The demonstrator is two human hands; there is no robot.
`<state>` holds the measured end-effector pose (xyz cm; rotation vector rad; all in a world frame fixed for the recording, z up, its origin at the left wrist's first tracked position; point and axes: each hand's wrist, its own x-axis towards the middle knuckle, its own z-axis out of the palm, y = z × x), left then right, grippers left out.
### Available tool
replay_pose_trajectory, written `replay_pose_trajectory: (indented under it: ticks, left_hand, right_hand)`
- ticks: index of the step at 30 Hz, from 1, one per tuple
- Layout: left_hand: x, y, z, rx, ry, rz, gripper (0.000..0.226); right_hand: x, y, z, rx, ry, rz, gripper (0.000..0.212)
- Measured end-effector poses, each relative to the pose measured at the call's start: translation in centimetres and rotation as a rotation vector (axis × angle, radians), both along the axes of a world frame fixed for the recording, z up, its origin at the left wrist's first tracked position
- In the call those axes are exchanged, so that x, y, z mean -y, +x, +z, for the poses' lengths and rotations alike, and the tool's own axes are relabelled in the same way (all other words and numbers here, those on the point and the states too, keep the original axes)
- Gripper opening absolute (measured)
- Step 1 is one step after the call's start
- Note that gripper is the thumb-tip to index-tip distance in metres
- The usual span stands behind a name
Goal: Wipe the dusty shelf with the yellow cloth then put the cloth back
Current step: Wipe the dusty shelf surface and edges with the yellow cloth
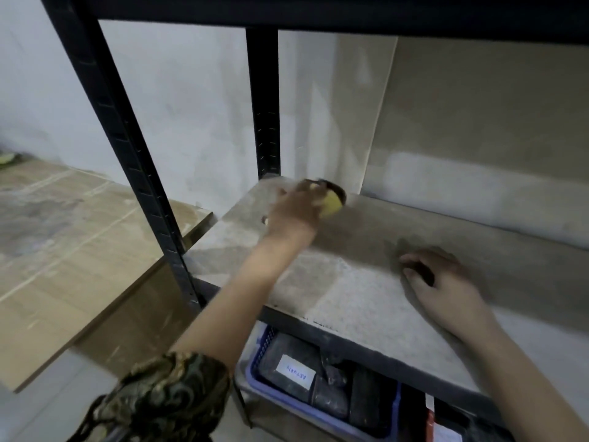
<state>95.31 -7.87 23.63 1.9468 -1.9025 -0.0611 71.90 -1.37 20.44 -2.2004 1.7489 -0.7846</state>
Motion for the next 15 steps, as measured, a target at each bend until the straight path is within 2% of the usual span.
replay_pose_trajectory:
  ticks: [3,6,8,12,15]
  left_hand:
    - [-1.7,-2.6,-1.8,-0.042,0.226,0.009,0.05]
    - [-2.0,-0.8,-2.8,0.03,0.147,-0.011,0.054]
    - [-1.5,1.8,-3.3,0.013,0.094,0.004,0.049]
    - [-0.9,7.8,-2.9,-0.016,0.025,0.287,0.044]
    - [-0.4,9.5,-0.9,-0.078,0.127,0.476,0.038]
  right_hand:
    - [-0.1,-0.1,0.0,0.001,0.012,0.018,0.018]
    - [0.0,-0.2,0.0,-0.008,0.021,0.039,0.018]
    - [0.0,-0.3,-0.1,-0.014,0.011,0.039,0.017]
    - [-0.1,-0.3,-0.2,-0.008,0.009,0.043,0.017]
    - [-0.2,-0.2,-0.1,0.005,0.013,0.028,0.017]
